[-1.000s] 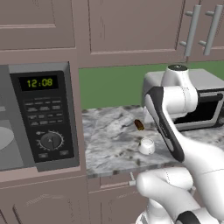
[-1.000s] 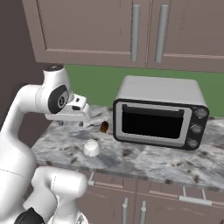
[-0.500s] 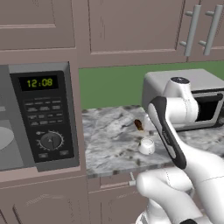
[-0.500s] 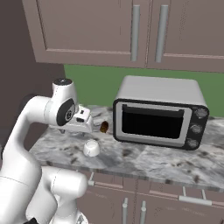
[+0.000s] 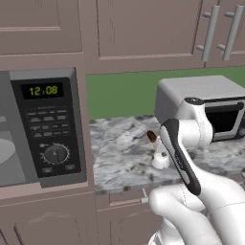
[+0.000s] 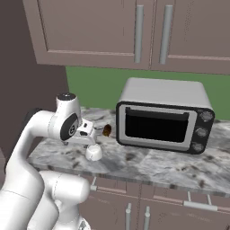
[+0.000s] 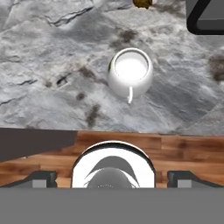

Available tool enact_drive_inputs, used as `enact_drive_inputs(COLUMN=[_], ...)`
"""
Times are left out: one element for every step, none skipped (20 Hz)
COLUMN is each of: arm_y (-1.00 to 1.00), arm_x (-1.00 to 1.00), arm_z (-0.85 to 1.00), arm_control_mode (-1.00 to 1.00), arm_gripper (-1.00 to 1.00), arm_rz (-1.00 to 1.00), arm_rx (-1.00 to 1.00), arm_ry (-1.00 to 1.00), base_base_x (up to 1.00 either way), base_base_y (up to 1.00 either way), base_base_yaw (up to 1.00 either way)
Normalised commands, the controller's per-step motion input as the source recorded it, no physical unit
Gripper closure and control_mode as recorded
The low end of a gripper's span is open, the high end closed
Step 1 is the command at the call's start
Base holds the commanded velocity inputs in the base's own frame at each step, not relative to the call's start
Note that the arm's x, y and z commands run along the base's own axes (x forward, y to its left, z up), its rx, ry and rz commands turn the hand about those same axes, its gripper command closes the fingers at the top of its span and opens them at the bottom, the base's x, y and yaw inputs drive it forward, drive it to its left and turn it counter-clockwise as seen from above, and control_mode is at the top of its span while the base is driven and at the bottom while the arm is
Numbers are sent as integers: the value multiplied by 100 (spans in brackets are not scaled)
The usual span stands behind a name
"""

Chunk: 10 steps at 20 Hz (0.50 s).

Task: Pick the mug from the counter and place it inside the microwave. Then close the microwave.

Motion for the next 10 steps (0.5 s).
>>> enact_drive_inputs(arm_y=[0,0,0,-1,-3,-6,-6,-7,-7,-9], arm_x=[3,4,5,9,16,21,21,26,29,33], arm_z=[-22,-22,-21,-20,-16,-13,-12,-11,-11,-9], arm_control_mode=[-100,-100,-100,-100,-100,-100,-100,-100,-100,-100], arm_gripper=[-100,-100,-100,-100,-100,-100,-100,-100,-100,-100], arm_rz=[0,0,0,0,0,0,0,0,0,0], arm_rx=[0,0,0,0,0,0,0,0,0,0], arm_ry=[0,0,0,0,0,0,0,0,0,0], base_base_x=[0,0,0,0,0,0,0,0,0,0], base_base_y=[0,0,0,0,0,0,0,0,0,0], base_base_yaw=[0,0,0,0,0,0,0,0,0,0])
